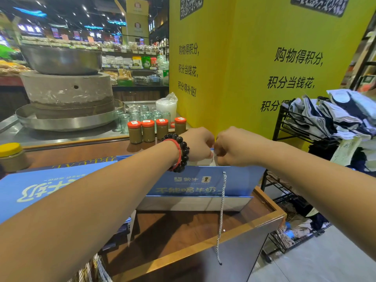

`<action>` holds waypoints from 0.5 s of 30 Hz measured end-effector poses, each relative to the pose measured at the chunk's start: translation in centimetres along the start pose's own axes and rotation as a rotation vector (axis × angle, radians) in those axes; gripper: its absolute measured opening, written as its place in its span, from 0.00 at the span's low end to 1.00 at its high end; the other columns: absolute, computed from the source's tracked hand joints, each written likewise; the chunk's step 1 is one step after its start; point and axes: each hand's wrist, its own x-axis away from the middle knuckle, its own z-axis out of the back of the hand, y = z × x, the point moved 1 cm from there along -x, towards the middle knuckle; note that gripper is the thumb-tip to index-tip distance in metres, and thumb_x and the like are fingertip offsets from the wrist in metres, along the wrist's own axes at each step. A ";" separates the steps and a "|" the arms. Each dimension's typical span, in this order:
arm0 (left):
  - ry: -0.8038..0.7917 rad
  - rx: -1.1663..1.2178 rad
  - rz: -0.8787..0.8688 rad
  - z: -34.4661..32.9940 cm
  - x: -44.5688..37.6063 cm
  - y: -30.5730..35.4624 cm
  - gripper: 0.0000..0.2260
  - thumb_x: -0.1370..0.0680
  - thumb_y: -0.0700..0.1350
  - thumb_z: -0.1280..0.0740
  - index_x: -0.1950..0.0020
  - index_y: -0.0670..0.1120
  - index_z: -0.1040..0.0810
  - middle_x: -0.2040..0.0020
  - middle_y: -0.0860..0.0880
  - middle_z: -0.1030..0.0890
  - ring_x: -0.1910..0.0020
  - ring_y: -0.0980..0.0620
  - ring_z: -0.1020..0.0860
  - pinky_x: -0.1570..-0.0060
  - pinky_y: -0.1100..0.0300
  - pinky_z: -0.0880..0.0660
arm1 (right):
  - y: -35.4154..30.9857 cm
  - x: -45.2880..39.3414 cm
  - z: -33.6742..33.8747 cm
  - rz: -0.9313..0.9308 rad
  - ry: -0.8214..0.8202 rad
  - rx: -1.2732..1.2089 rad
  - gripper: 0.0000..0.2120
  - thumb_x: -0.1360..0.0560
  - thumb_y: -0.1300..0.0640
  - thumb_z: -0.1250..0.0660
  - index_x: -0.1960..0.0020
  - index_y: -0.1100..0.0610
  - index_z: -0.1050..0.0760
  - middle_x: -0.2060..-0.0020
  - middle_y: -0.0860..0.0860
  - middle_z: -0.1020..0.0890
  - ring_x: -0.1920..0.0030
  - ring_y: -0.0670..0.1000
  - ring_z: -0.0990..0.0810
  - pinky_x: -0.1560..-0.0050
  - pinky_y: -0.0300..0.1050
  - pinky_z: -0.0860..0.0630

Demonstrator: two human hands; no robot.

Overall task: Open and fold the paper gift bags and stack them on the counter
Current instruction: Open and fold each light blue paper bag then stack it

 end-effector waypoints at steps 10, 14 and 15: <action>0.029 0.024 0.029 -0.2 -0.6 -0.6 0.06 0.22 0.43 0.33 0.50 0.43 0.18 0.62 0.47 0.24 0.63 0.49 0.26 0.63 0.61 0.30 | 1.3 1.5 -0.3 -0.086 0.087 -0.318 0.16 0.36 0.60 0.29 0.77 0.51 0.31 0.57 0.54 0.21 0.63 0.51 0.24 0.65 0.47 0.27; 0.040 0.021 0.011 -0.4 -1.1 -1.0 0.10 0.22 0.45 0.33 0.44 0.42 0.19 0.62 0.52 0.26 0.62 0.52 0.27 0.61 0.61 0.30 | 3.4 1.8 -0.6 -0.155 0.156 -0.444 0.14 0.34 0.63 0.30 0.75 0.54 0.30 0.59 0.57 0.21 0.57 0.59 0.22 0.55 0.59 0.23; 0.039 0.020 0.005 -0.4 -1.1 -1.2 0.10 0.22 0.46 0.33 0.44 0.42 0.19 0.62 0.52 0.25 0.62 0.52 0.26 0.61 0.61 0.29 | 3.9 1.8 -0.9 -0.166 0.173 -0.464 0.14 0.34 0.63 0.30 0.75 0.53 0.30 0.60 0.57 0.21 0.56 0.60 0.22 0.55 0.60 0.23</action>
